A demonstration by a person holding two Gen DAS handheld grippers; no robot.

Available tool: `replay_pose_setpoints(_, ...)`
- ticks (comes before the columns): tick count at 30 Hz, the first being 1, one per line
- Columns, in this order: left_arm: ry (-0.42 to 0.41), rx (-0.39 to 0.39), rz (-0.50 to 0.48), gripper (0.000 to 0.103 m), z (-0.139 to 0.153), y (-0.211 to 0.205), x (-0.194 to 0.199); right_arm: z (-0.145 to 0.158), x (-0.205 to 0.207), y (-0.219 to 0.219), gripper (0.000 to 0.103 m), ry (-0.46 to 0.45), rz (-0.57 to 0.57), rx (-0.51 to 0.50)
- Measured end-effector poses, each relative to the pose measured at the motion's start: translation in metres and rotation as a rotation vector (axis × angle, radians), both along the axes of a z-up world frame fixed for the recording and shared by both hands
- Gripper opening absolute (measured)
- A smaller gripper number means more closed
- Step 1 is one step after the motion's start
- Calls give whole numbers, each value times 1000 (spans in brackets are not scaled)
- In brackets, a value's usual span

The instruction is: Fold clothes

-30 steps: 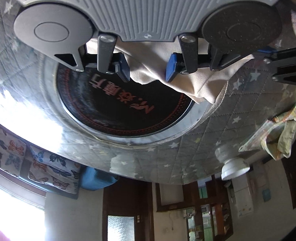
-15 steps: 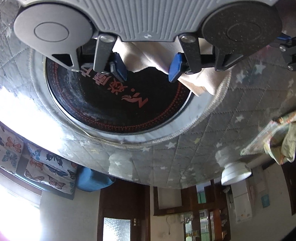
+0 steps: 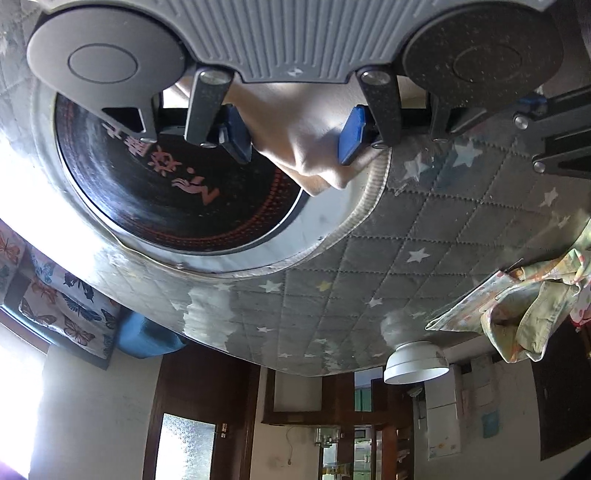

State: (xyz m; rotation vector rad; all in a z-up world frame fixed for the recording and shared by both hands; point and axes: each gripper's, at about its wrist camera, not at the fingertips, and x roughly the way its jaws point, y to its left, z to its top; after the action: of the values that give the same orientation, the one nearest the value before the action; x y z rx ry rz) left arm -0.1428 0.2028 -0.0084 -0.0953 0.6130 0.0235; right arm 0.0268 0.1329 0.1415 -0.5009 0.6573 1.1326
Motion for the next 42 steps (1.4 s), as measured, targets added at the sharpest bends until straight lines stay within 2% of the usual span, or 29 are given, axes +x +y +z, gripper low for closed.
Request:
replay_pose_setpoints(5, -5, 3, 7, 75, 3, 4, 1, 20, 7, -24, 56, 24, -26, 58)
replay_pose_setpoints(10, -23, -15, 46, 75, 12, 16, 5, 29, 10, -69, 60, -28, -102, 56)
replay_pose_setpoints(16, -33, -23, 68, 75, 16, 17, 17, 20, 0, -119, 70, -65, -198, 24)
replay_pose_setpoints(17, -34, -23, 70, 75, 17, 16, 19, 18, -5, -125, 75, -82, -202, 20)
replay_pose_setpoints(19, -32, -21, 70, 75, 16, 15, 23, 15, -15, -137, 80, -118, -209, 14)
replay_pose_setpoints(23, -4, 15, 69, 75, 7, 8, 26, 8, -33, -150, 83, -198, -210, -6)
replay_pose_setpoints(26, 12, 37, 76, 75, 0, 7, 25, 2, -44, -161, 90, -239, -232, -11)
replay_pose_setpoints(38, 20, 60, 89, 76, -6, 5, 23, 10, -50, -207, 93, -261, -380, 26)
replay_pose_setpoints(42, 20, 63, 91, 76, -6, 4, 23, 4, -42, -211, 93, -278, -436, 3)
